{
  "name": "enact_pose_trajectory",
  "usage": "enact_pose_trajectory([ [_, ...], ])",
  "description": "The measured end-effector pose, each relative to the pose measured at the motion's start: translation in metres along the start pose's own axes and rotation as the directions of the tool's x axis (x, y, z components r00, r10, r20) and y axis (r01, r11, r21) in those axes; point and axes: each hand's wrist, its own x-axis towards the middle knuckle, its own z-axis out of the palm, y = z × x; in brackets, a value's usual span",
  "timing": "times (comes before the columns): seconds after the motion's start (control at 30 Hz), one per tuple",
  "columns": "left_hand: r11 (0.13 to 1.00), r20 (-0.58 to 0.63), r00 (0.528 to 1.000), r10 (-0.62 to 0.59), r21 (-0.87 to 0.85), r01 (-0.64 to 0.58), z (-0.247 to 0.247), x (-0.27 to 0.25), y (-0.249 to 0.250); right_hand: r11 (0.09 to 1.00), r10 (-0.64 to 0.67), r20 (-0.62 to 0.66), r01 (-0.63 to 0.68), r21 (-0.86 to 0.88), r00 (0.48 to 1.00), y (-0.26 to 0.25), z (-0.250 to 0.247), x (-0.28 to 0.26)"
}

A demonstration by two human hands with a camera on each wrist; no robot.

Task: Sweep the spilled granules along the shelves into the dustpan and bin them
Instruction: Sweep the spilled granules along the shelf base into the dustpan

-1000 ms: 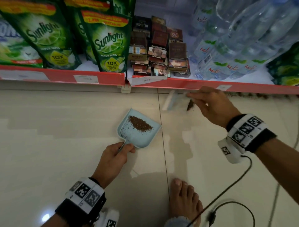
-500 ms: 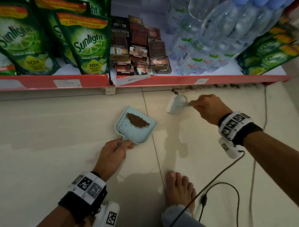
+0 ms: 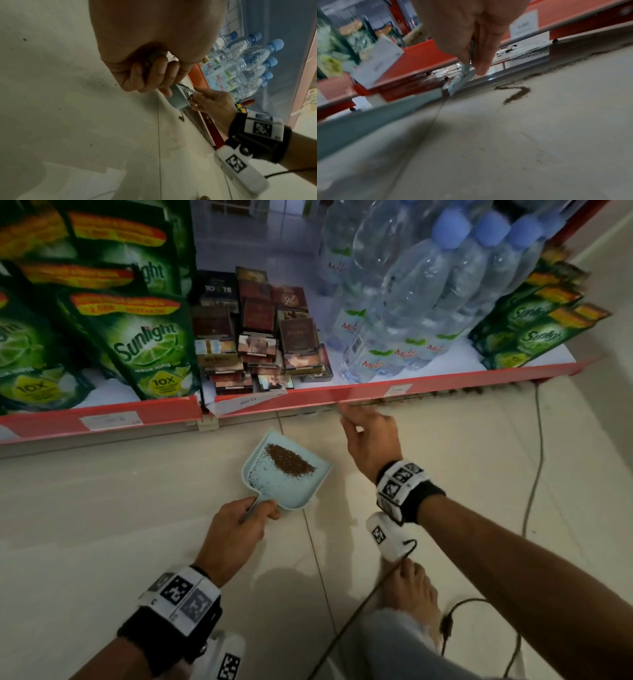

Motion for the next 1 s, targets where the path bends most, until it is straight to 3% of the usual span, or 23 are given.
enact_pose_trajectory([
  [0.13, 0.999, -0.011, 1.0, -0.019, 0.026, 0.02, 0.008, 0.006, -0.003, 0.987, 0.104, -0.074, -0.094, 0.129, 0.992, 0.041, 0.005, -0.012],
  [0.3, 0.998, -0.062, 0.996, -0.058, 0.027, 0.06, 0.026, 0.016, -0.008, 0.986, 0.065, -0.113, -0.046, 0.162, 0.992, 0.07, 0.022, 0.01],
  [0.43, 0.987, 0.044, 0.988, -0.151, 0.057, 0.149, 0.05, 0.019, 0.005, 0.998, 0.053, 0.023, -0.053, 0.017, 0.998, 0.091, 0.022, 0.031],
  [0.53, 0.998, -0.099, 0.993, -0.06, -0.003, 0.06, 0.058, 0.018, 0.029, 0.992, -0.093, 0.153, 0.104, -0.066, 0.984, 0.114, -0.008, 0.031],
  [0.63, 0.995, -0.142, 0.985, -0.096, -0.052, 0.089, 0.066, 0.014, 0.039, 0.967, -0.178, 0.251, 0.217, -0.134, 0.951, 0.146, -0.049, 0.018],
  [0.7, 0.991, -0.146, 0.981, -0.13, -0.058, 0.123, 0.071, 0.01, 0.042, 0.964, -0.2, 0.235, 0.234, -0.127, 0.951, 0.161, -0.07, 0.008],
  [0.8, 0.988, -0.17, 0.975, -0.145, -0.076, 0.134, 0.074, 0.006, 0.042, 0.967, -0.248, 0.156, 0.254, -0.019, 0.956, 0.16, -0.076, 0.002],
  [1.0, 0.985, -0.195, 0.967, -0.163, -0.094, 0.147, 0.083, 0.001, 0.039, 0.951, -0.283, 0.103, 0.265, 0.157, 0.954, 0.108, -0.033, 0.019],
])
